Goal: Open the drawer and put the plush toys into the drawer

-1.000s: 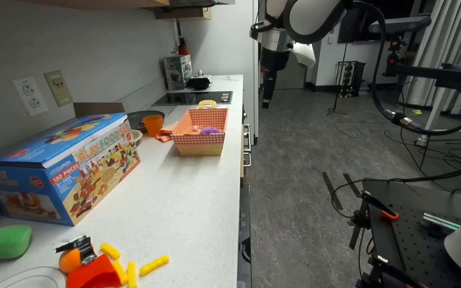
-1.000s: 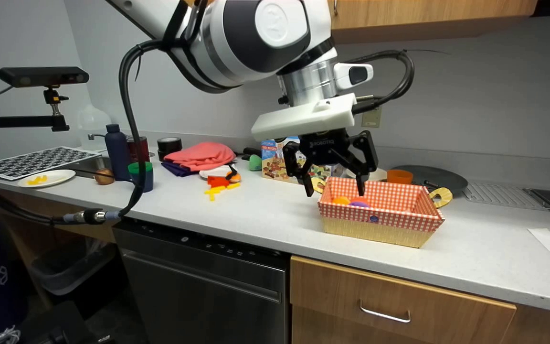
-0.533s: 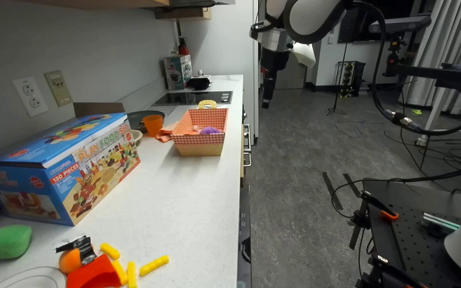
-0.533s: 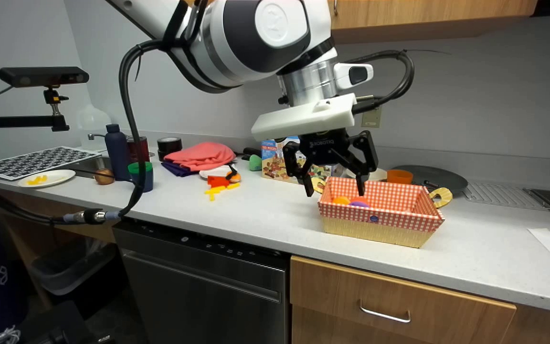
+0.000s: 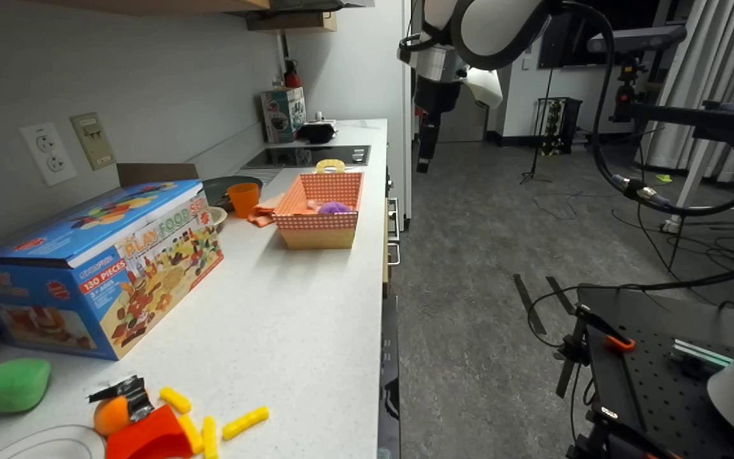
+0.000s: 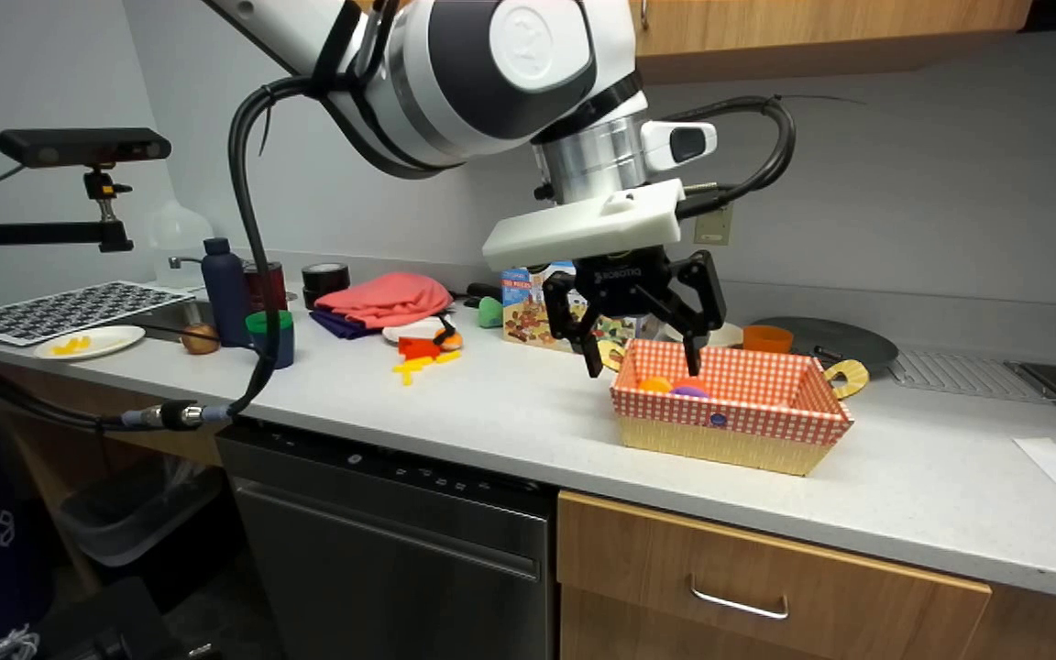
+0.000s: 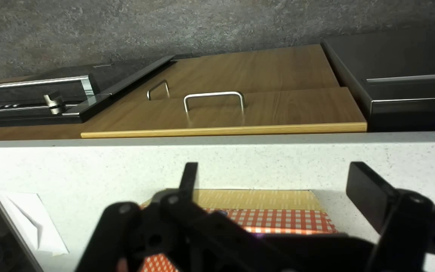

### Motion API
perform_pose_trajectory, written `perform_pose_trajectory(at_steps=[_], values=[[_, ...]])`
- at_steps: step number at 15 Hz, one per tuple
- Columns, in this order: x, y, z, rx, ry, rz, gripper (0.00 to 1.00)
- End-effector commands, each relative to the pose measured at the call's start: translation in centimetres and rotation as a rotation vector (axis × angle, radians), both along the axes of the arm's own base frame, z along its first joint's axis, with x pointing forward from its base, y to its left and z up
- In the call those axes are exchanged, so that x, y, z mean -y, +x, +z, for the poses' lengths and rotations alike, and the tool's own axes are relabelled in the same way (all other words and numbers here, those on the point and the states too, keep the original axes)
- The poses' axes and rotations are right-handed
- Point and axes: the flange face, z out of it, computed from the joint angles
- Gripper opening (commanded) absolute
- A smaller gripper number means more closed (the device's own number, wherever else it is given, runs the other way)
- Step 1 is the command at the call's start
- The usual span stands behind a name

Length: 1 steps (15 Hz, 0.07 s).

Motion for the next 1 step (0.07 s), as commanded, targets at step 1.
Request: perform_pose_trajectory(at_steps=[1], values=[[-0.01, 0.01, 0.06, -0.001, 0.000, 0.000, 1.00]])
